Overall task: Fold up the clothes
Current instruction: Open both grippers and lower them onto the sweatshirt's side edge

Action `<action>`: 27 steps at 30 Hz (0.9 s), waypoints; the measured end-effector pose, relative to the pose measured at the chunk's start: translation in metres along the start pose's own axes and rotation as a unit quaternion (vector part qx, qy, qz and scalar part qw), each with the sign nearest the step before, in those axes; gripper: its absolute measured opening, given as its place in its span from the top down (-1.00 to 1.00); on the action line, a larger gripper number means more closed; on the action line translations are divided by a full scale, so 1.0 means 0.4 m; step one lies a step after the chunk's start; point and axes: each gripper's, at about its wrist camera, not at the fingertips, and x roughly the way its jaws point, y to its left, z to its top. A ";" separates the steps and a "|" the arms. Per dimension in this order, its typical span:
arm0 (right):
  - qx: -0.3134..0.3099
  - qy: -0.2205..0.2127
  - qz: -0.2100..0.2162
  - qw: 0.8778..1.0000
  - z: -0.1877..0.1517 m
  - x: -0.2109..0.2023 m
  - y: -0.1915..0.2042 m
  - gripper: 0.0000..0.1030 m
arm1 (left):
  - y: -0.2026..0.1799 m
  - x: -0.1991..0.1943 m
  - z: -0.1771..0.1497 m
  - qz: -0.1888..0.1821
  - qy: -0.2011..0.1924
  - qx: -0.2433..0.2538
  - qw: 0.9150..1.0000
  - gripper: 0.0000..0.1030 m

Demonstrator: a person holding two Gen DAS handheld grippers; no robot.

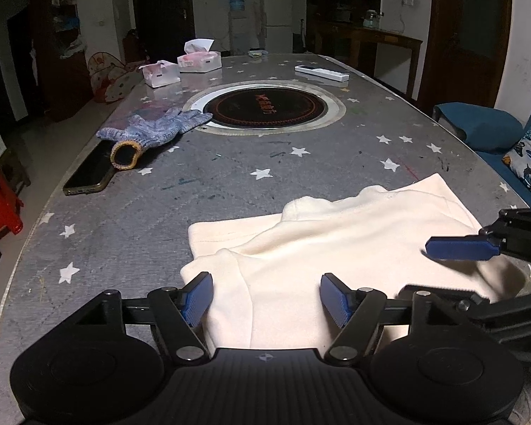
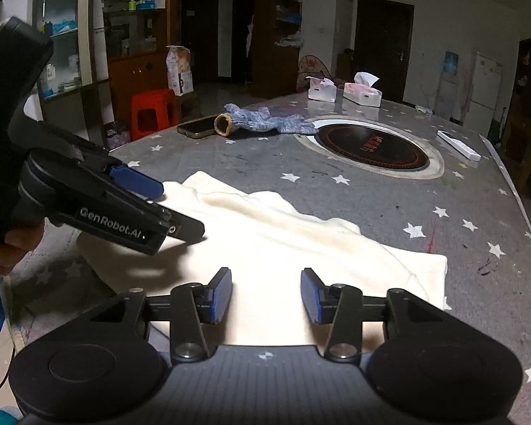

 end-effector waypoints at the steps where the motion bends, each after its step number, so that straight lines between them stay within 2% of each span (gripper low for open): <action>1: 0.000 0.002 0.000 1.000 -0.003 0.002 0.002 0.15 | -0.001 -0.003 -0.001 0.003 -0.001 0.001 1.000 -0.44; 5: 0.001 0.006 -0.003 1.000 -0.015 0.005 0.008 0.12 | -0.004 -0.016 -0.004 0.012 -0.004 0.003 1.000 -0.48; 9: -0.001 0.002 -0.008 1.000 -0.013 -0.005 0.011 0.02 | -0.009 -0.029 -0.008 0.023 -0.007 0.004 1.000 -0.60; 16: 0.001 0.000 -0.015 1.000 -0.016 -0.013 0.013 -0.02 | -0.022 -0.050 -0.012 0.040 -0.015 0.013 0.999 -0.77; 27: 0.009 -0.008 -0.017 1.000 -0.010 -0.024 0.013 -0.09 | -0.021 -0.061 -0.015 0.061 -0.013 0.007 0.998 -0.89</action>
